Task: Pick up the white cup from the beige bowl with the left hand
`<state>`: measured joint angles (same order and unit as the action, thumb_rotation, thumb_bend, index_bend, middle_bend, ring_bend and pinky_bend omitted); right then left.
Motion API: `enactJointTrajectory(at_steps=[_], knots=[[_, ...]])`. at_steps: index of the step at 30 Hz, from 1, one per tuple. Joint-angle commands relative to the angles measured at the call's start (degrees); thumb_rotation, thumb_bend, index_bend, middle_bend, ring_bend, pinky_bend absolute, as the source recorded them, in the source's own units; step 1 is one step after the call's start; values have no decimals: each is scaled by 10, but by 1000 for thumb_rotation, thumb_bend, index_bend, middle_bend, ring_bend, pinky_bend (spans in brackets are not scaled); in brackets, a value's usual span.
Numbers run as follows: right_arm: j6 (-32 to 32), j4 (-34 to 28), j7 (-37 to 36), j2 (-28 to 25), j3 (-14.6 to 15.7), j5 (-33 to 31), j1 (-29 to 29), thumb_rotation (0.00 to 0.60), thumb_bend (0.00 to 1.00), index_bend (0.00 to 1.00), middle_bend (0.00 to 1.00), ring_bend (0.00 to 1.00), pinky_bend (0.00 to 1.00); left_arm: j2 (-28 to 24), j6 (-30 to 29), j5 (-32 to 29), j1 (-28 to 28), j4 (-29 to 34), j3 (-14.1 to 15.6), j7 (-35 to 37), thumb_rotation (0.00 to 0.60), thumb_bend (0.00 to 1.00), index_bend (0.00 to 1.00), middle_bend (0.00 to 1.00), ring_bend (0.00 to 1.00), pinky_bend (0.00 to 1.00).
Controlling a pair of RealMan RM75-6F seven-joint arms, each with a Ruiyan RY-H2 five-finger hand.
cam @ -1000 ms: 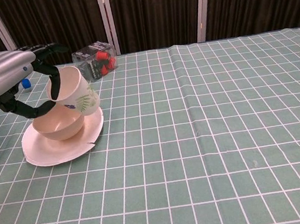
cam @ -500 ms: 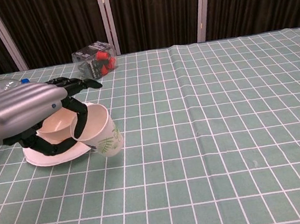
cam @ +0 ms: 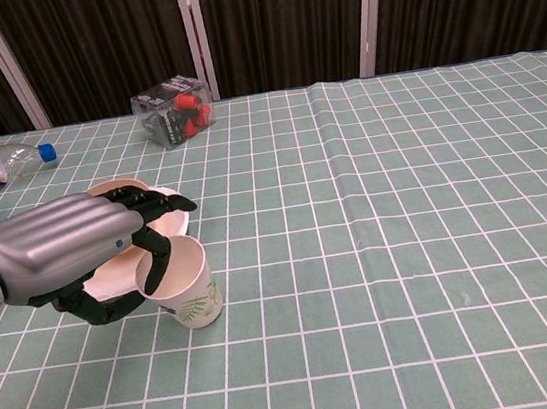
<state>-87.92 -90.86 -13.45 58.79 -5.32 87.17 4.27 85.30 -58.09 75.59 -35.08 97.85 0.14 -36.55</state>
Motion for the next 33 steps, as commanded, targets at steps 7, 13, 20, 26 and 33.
enactJointTrajectory(at_steps=[7,13,20,26,33], knots=[[0,0,2,1,0,0,0,600,35,37,0,0,0,-15,-36,11,17,12,0,20,600,192,148,0,0,0],[3,2,9,4,0,-1,1,600,34,37,0,0,0,-52,-130,62,64,38,2,76,600,177,67,0,0,0],[8,-1,26,9,4,4,3,600,34,37,0,0,0,-84,-261,108,142,32,18,90,600,177,66,0,0,0],[15,-4,48,15,7,6,6,600,33,37,0,0,0,-105,-352,104,212,21,22,134,600,171,41,0,0,0],[26,-7,75,22,12,5,10,600,33,37,0,0,0,-128,-416,90,276,2,25,170,600,150,0,0,0,0]])
